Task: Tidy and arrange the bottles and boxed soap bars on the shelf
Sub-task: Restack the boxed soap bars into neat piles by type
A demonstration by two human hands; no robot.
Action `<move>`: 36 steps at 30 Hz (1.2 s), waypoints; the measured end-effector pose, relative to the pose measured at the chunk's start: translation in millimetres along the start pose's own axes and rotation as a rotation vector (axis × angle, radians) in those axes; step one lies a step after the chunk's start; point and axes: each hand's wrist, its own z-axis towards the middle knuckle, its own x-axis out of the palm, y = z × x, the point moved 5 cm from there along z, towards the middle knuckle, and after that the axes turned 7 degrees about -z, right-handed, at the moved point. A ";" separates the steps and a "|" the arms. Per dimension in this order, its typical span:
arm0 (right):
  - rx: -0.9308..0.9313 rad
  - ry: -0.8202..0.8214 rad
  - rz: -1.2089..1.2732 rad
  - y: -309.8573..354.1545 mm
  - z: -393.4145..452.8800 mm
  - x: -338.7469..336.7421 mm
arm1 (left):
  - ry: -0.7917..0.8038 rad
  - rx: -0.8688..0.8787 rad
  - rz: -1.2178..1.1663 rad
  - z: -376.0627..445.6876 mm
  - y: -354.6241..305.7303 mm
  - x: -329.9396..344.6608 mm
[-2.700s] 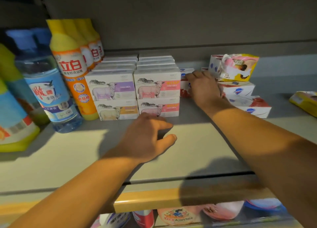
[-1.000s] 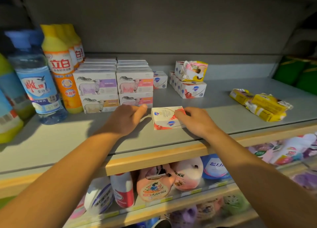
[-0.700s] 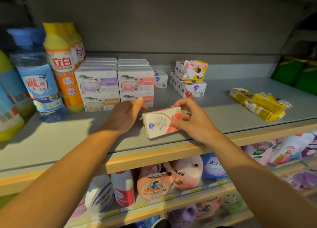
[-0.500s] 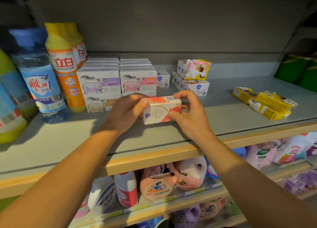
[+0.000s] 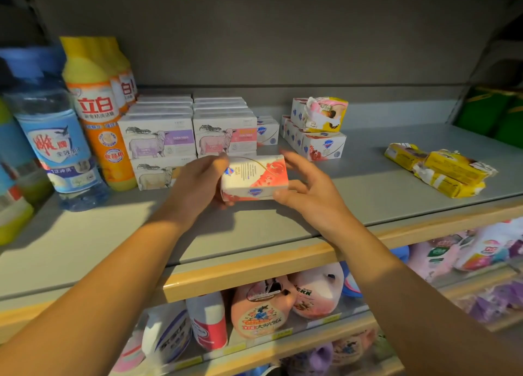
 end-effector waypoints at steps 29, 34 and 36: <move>0.267 -0.158 -0.204 -6.8 1.6 -3.0 | 0.196 -0.061 0.063 -9.8 -2.4 11.6; 0.251 -0.159 -0.208 -6.9 1.1 -3.5 | 0.189 -0.048 0.091 -9.9 -2.7 12.2; 0.242 -0.152 -0.209 -8.7 1.3 -3.4 | 0.178 -0.039 0.099 -9.9 -3.5 12.4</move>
